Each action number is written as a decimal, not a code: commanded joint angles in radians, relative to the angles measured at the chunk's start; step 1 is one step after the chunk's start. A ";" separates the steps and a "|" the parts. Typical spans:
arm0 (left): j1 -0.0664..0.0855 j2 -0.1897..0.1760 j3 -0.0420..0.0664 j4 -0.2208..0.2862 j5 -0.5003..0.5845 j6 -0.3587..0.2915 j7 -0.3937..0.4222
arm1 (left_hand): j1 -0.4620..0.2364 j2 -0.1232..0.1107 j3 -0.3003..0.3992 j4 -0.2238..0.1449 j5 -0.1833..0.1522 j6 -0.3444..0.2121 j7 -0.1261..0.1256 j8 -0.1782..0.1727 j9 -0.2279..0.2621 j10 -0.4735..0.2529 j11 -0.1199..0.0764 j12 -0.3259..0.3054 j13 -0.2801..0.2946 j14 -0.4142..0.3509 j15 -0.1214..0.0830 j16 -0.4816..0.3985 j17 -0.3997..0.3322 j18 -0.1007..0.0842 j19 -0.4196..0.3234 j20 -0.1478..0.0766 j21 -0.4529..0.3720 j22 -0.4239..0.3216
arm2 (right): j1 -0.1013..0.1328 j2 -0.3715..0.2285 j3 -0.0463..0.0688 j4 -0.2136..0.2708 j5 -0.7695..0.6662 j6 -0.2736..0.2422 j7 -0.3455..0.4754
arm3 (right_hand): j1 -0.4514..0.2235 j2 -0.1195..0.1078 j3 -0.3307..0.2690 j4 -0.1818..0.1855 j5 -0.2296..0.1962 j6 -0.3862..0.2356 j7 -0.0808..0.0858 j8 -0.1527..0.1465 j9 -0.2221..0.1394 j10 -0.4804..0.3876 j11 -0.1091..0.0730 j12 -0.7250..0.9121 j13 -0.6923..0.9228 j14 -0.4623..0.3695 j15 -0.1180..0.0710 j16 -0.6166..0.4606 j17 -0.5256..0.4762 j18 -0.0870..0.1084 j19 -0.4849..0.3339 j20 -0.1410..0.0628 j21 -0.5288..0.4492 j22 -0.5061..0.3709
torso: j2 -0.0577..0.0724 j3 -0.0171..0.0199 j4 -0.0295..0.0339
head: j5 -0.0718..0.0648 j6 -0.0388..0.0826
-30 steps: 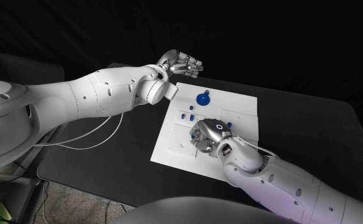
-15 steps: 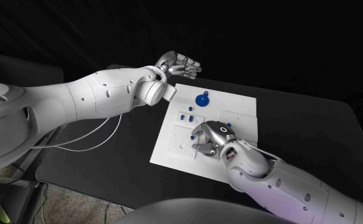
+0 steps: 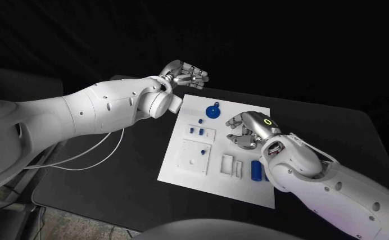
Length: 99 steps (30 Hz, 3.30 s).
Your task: Assemble the parts on the task board
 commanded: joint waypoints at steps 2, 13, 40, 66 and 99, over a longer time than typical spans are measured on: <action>0.001 -0.003 0.000 0.002 0.004 0.016 0.009 | 0.009 0.005 -0.002 0.002 -0.006 0.003 -0.005 -0.003 -0.001 0.000 0.001 -0.003 -0.001 -0.008 0.000 -0.001 0.000 0.019 0.008 0.002 0.001 -0.002 | -0.001 -0.026 0.022 0.005 0.008 0.071 0.020 | -0.012 -0.014 0.019 0.003 -0.005 0.003 -0.001 -0.004 -0.001 0.008 0.000 0.000 0.000 0.005 0.000 0.007 0.001 0.004 0.041 0.001 0.010 0.002 | 0.000 0.0003 -0.0005 | -0.013 0.010; 0.001 -0.005 -0.002 0.001 0.005 0.015 0.019 | 0.008 0.006 -0.004 0.003 -0.006 0.005 -0.005 -0.003 0.000 0.003 0.000 -0.003 -0.001 -0.006 -0.001 -0.001 0.000 0.018 0.008 0.001 0.002 -0.002 | -0.001 -0.041 0.045 -0.038 -0.073 0.126 0.013 | 0.016 -0.022 -0.062 0.028 -0.006 -0.007 -0.008 -0.004 -0.001 -0.032 0.007 -0.003 -0.001 0.006 0.004 0.009 0.005 0.005 0.041 0.002 0.018 -0.010 | 0.001 -0.0003 0.0018 | -0.022 0.015; 0.001 -0.003 -0.002 -0.003 0.008 -0.005 0.048 | 0.010 0.009 0.000 0.002 -0.002 0.011 -0.008 -0.003 0.000 0.018 -0.005 -0.003 -0.001 0.008 -0.006 -0.001 0.000 0.017 0.012 -0.005 0.010 0.005 | -0.010 -0.011 0.017 -0.094 -0.077 0.184 0.023 | 0.013 0.031 0.016 0.051 -0.006 0.048 -0.002 0.002 0.002 0.059 -0.014 0.002 0.000 0.009 -0.004 0.014 0.006 -0.003 0.041 -0.001 0.031 -0.022 | 0.001 -0.0005 0.0021 | -0.022 0.004; 0.001 -0.003 -0.002 -0.005 0.009 0.005 0.039 | 0.008 0.011 0.002 0.005 -0.004 0.010 -0.008 -0.003 0.000 0.017 -0.005 -0.003 -0.001 0.006 -0.006 -0.001 0.000 0.016 0.009 -0.005 0.013 0.009 | -0.012 -0.003 0.016 -0.095 -0.086 0.112 -0.009 | -0.019 0.102 0.187 -0.038 -0.006 0.161 -0.026 -0.001 0.008 0.180 -0.049 -0.002 0.003 0.003 -0.040 0.018 0.022 -0.023 0.032 -0.040 0.104 0.052 | 0.000 -0.0011 0.0015 | -0.031 -0.001; -0.001 0.015 -0.003 -0.033 0.013 0.028 0.047 | 0.006 0.004 -0.003 0.004 -0.004 0.008 -0.007 -0.003 0.000 0.011 -0.003 -0.003 -0.001 0.001 -0.004 -0.001 0.000 0.016 0.007 -0.002 0.010 0.008 | -0.012 0.140 0.015 0.012 0.003 0.088 0.100 | -0.024 0.108 0.192 -0.049 -0.006 0.164 -0.027 -0.002 0.010 0.185 -0.050 -0.002 0.003 0.005 -0.042 0.010 0.023 -0.023 0.034 -0.042 0.086 0.065 | 0.001 -0.0029 0.0051 | 0.005 -0.008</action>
